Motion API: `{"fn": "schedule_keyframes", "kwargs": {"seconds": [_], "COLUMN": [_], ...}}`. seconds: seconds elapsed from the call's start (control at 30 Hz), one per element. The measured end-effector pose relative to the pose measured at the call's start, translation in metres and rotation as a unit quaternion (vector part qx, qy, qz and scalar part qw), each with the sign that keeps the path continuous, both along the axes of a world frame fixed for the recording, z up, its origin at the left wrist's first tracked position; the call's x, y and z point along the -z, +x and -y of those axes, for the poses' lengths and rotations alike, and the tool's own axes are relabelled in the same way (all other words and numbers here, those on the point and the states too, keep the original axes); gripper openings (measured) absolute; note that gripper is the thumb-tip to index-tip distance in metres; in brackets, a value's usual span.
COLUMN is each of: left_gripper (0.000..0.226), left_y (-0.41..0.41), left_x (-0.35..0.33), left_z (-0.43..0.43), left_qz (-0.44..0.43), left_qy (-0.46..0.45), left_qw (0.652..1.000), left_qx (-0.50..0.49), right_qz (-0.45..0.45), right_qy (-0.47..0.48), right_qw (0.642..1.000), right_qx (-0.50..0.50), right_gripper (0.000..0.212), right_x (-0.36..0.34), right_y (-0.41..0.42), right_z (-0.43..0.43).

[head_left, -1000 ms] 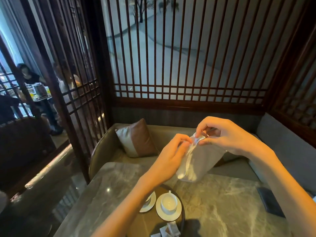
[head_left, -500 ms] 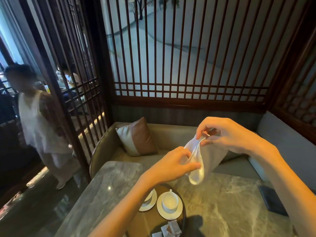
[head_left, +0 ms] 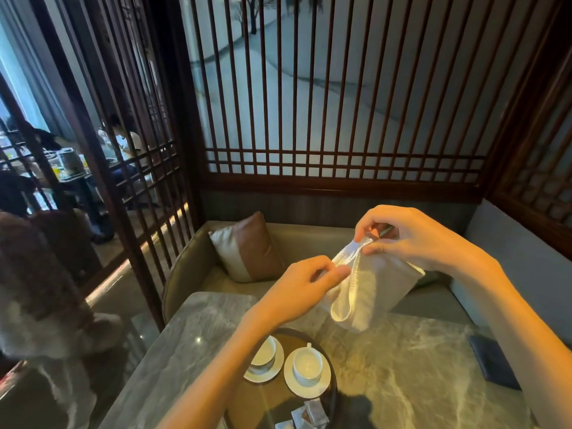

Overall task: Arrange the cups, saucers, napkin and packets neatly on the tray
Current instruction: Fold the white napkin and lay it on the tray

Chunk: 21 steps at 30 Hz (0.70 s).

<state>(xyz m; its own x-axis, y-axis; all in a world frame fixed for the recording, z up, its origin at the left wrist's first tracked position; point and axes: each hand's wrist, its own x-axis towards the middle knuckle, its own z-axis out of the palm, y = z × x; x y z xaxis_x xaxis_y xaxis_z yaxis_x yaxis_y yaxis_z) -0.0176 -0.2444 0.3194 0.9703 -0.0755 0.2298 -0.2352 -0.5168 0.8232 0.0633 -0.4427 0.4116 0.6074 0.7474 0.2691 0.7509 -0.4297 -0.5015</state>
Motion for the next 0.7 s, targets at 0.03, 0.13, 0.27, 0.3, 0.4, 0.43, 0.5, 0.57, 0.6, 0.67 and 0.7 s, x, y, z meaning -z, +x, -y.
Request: {"fn": "schedule_keyframes", "kwargs": {"seconds": [0.03,0.13,0.27,0.3,0.4,0.43,0.5,0.57,0.6,0.67,0.7], "left_gripper": [0.043,0.044,0.024,0.023,0.022,0.023,0.031,0.03,0.026,0.034,0.039], "left_y": [-0.001,-0.001,0.002,0.003,0.002,0.002,0.003,0.003,0.004,0.007,0.009], "left_x": [-0.001,0.0,0.0,0.0,-0.005,-0.008,-0.013,-0.019,-0.02,-0.014,-0.006], "left_z": [0.002,0.009,-0.001,-0.004,-0.013,-0.014,-0.02,-0.023,-0.022,-0.016,-0.012], "left_qz": [-0.019,-0.021,0.045,0.046,0.066,0.09,0.131,0.088,0.038,-0.061,-0.075], "left_qy": [0.006,0.109,0.134,0.14,0.146,0.113,-0.035,-0.224,-0.272,-0.284,-0.277], "left_qw": [1.0,0.994,0.99,0.989,0.987,0.989,0.991,0.971,0.961,0.957,0.958], "left_qx": [0.0,-0.007,-0.004,0.0,0.015,0.019,0.005,-0.015,-0.011,-0.001,-0.015], "right_qz": [0.005,0.023,-0.005,-0.02,-0.043,-0.053,-0.094,-0.141,-0.161,-0.199,-0.203], "right_qy": [-0.002,-0.02,-0.004,0.002,0.049,0.082,0.177,0.266,0.299,0.357,0.375], "right_qw": [1.0,1.0,1.0,1.0,0.997,0.995,0.979,0.953,0.94,0.911,0.902], "right_qx": [0.0,-0.003,0.01,0.016,0.029,0.032,0.027,0.029,0.038,0.054,0.065], "right_gripper": [0.017,0.017,0.019,0.019,0.016,0.016,0.017,0.02,0.02,0.02,0.02], "right_x": [0.0,0.002,0.005,0.007,0.011,0.012,0.014,0.023,0.029,0.036,0.039], "right_y": [0.0,0.0,0.007,0.01,0.017,0.018,0.018,0.018,0.019,0.017,0.014], "right_z": [-0.002,-0.008,-0.001,0.003,0.013,0.016,0.022,0.021,0.019,0.01,0.006]}}
